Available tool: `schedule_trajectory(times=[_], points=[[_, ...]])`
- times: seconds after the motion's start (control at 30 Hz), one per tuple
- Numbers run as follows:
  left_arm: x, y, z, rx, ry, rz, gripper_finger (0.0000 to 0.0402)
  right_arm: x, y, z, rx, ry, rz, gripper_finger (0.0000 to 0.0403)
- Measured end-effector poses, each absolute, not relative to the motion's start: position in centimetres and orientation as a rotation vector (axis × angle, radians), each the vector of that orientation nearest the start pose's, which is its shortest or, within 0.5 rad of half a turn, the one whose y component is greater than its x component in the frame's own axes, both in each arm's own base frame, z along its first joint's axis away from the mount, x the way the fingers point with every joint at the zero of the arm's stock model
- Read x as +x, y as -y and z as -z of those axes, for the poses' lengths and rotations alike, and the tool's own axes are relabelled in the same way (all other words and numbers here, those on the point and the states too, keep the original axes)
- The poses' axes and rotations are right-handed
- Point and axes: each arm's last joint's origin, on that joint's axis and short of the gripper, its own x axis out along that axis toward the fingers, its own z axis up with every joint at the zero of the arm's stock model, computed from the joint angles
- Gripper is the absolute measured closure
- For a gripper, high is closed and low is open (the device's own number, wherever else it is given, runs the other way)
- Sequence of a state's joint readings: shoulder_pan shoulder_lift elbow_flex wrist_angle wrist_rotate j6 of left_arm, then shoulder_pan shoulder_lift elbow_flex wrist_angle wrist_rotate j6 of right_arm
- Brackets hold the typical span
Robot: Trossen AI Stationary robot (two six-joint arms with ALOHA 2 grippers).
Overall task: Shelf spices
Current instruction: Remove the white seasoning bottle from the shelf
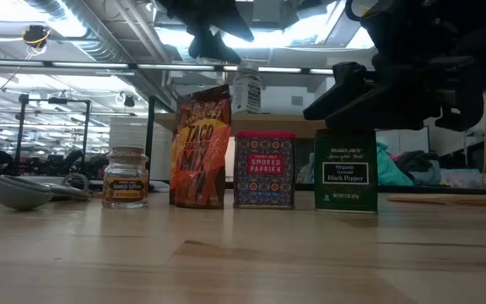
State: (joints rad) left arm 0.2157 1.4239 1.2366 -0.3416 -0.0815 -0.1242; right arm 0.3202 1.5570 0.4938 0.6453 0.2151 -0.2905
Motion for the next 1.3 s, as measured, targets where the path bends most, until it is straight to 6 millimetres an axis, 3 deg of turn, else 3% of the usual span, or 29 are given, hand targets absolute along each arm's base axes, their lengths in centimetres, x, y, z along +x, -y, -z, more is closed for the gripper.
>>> schedule_trajectory(times=[0.3,0.67,0.87,1.3], points=[[30.5,-7.7,-32.7,-0.140,-0.545,-0.352,0.0065,26.3,-8.1,-14.2,-0.396,-0.398,-0.182,0.0157],[29.9,-8.0,-29.6,-0.146,-0.638,-0.431,0.0065,26.3,-8.1,-14.2,-0.396,-0.403,-0.193,0.0157],[30.0,-7.6,-29.4,-0.244,-0.615,-0.455,0.0065,26.3,-8.2,-14.2,-0.395,-0.404,-0.196,0.0157],[30.3,-7.7,-29.7,-0.226,-0.571,-0.445,0.0065,26.3,-8.2,-14.2,-0.395,-0.403,-0.195,0.0157]])
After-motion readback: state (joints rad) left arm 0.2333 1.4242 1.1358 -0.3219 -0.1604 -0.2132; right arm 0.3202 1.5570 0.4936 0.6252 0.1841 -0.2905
